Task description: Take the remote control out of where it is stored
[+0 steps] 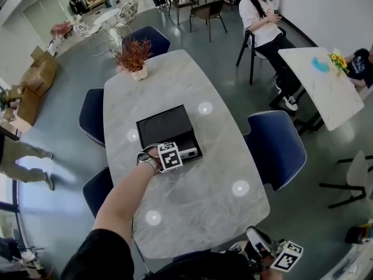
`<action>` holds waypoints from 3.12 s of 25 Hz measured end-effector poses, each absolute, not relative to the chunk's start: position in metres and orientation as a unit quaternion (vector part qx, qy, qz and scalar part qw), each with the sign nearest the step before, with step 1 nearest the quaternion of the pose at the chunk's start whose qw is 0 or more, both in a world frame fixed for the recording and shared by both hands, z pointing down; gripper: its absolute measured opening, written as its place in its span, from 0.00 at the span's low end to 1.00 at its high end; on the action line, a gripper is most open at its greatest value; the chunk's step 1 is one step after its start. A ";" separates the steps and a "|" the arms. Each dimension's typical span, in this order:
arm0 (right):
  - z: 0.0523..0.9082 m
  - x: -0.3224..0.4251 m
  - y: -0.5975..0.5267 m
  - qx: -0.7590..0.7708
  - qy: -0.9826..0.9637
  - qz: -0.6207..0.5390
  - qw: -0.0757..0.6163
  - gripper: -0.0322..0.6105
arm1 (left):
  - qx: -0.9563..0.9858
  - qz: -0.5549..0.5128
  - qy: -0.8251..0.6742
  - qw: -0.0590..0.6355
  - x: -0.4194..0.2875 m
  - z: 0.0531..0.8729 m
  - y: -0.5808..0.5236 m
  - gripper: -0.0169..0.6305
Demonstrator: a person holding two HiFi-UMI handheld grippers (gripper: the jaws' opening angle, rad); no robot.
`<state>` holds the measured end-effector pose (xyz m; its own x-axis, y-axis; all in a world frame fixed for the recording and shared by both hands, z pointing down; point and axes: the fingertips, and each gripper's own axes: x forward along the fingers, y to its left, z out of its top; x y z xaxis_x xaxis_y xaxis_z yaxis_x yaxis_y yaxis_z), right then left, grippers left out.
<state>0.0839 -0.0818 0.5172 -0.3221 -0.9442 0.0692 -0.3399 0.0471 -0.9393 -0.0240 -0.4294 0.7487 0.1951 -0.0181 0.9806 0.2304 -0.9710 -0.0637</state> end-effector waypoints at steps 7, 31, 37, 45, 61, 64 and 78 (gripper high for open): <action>0.515 0.083 -0.081 -0.489 0.655 -0.483 0.313 0.06 | -0.818 -0.575 0.019 -0.005 -0.030 0.733 -0.448 0.19; 0.481 0.083 -0.035 -0.324 0.776 -0.480 0.250 0.06 | -0.894 -0.132 0.199 -0.378 -0.068 0.546 -0.293 0.19; 0.467 0.097 0.021 -0.287 0.791 -0.481 0.246 0.06 | -0.880 -0.045 0.210 -0.424 -0.059 0.519 -0.185 0.19; 0.474 0.104 0.076 -0.240 0.803 -0.494 0.230 0.06 | -0.873 -0.018 0.224 -0.432 -0.049 0.514 -0.045 0.19; 0.495 0.049 0.121 -0.155 0.816 -0.523 0.194 0.06 | -0.835 0.028 0.259 -0.484 -0.059 0.521 0.123 0.19; 0.493 0.028 0.127 -0.142 0.824 -0.519 0.178 0.06 | -0.831 0.045 0.258 -0.491 -0.067 0.521 0.135 0.19; 0.481 -0.034 0.155 -0.165 0.824 -0.515 0.169 0.06 | -0.841 0.037 0.199 -0.501 -0.104 0.505 0.170 0.19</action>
<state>-0.0336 0.1555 0.4806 -0.8885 -0.4461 -0.1074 -0.0986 0.4143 -0.9048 -0.1041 0.1698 0.5053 0.9178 -0.3728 0.1368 -0.2977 -0.4179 0.8584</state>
